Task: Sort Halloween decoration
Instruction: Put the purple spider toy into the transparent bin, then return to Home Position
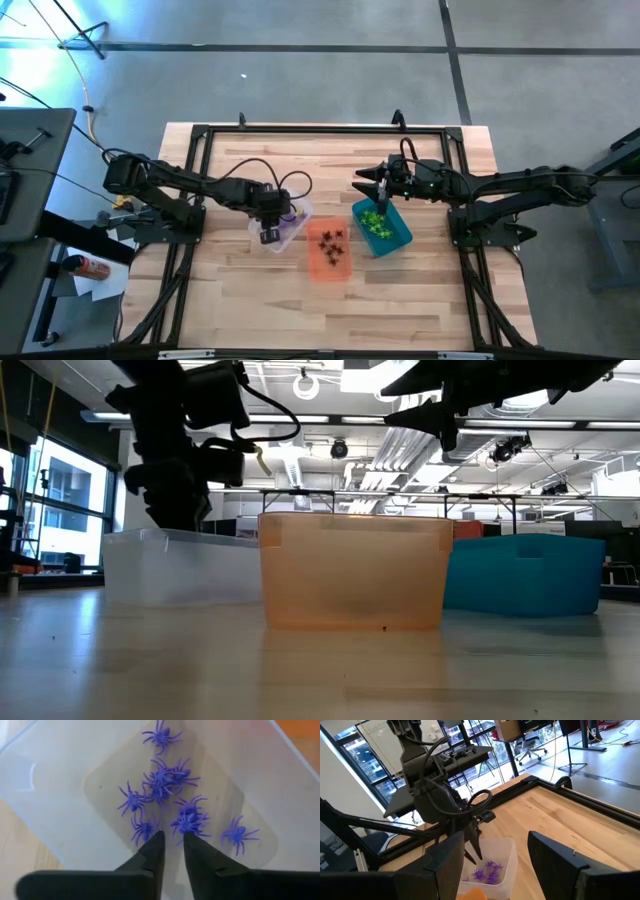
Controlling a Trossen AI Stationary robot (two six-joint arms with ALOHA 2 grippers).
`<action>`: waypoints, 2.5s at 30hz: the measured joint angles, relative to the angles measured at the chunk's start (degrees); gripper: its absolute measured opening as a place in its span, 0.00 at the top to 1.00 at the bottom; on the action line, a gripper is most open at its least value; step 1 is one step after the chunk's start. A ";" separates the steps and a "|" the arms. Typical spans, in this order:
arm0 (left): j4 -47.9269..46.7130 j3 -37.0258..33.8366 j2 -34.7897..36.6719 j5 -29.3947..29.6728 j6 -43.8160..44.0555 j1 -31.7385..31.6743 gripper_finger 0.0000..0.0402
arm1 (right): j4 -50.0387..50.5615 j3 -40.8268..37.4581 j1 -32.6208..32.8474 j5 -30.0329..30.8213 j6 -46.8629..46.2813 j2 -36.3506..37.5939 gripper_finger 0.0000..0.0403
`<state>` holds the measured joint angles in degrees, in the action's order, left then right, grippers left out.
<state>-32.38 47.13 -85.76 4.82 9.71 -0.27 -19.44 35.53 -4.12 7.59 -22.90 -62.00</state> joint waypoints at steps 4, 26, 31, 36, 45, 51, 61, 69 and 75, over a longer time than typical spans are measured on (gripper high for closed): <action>-1.11 0.56 0.59 -0.56 0.61 -0.53 0.75 | -0.09 0.00 0.00 -0.02 -0.48 0.00 0.47; 27.89 2.36 35.09 2.04 0.90 -0.05 0.81 | 0.95 -0.02 -1.78 -1.33 11.63 12.44 0.77; 42.74 -11.04 41.82 2.81 2.09 0.17 0.98 | 11.10 -0.02 -0.36 -2.21 11.26 14.52 0.97; 54.01 -20.62 46.06 3.34 1.59 -2.29 0.99 | 18.00 -0.02 0.04 -2.18 9.79 17.01 0.98; 56.43 -28.67 51.91 0.58 5.19 -3.07 1.00 | 19.29 -0.02 0.02 -4.60 7.22 19.30 1.00; 66.72 -37.02 54.67 1.31 6.92 -1.52 1.00 | 19.20 -0.02 -0.07 -4.80 2.85 19.67 1.00; 72.91 -45.85 60.19 1.85 8.70 -1.18 1.00 | 20.86 -0.02 -0.07 -4.81 0.81 20.56 1.00; 68.74 -46.52 62.98 1.94 10.86 -1.26 1.00 | 28.04 -0.02 -0.07 -6.75 -2.00 23.46 1.00; 63.97 -46.45 62.99 1.68 15.22 -1.25 1.00 | 32.29 -1.62 1.61 -9.68 -1.24 27.91 1.00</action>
<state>31.59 0.69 -22.76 6.51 24.93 -1.52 12.85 33.91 -2.51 -2.09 -24.13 -34.09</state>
